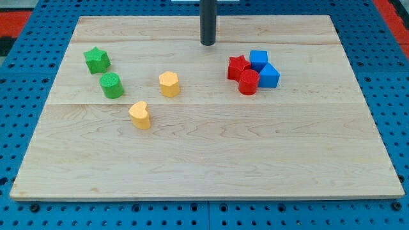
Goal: Point your arm at the green star
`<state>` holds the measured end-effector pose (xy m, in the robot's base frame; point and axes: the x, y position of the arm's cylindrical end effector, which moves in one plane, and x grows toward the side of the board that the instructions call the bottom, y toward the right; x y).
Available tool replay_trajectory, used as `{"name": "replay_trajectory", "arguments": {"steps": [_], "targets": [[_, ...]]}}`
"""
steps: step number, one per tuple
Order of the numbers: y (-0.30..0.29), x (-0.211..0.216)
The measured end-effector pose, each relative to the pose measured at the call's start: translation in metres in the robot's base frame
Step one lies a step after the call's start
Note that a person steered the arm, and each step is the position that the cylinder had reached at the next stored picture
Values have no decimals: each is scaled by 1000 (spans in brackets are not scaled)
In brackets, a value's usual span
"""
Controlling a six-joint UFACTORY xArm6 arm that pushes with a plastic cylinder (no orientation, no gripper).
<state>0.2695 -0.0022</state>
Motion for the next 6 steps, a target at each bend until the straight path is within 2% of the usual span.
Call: {"name": "replay_trajectory", "arguments": {"steps": [1, 6], "targets": [[-12, -5], [-165, -13]]}}
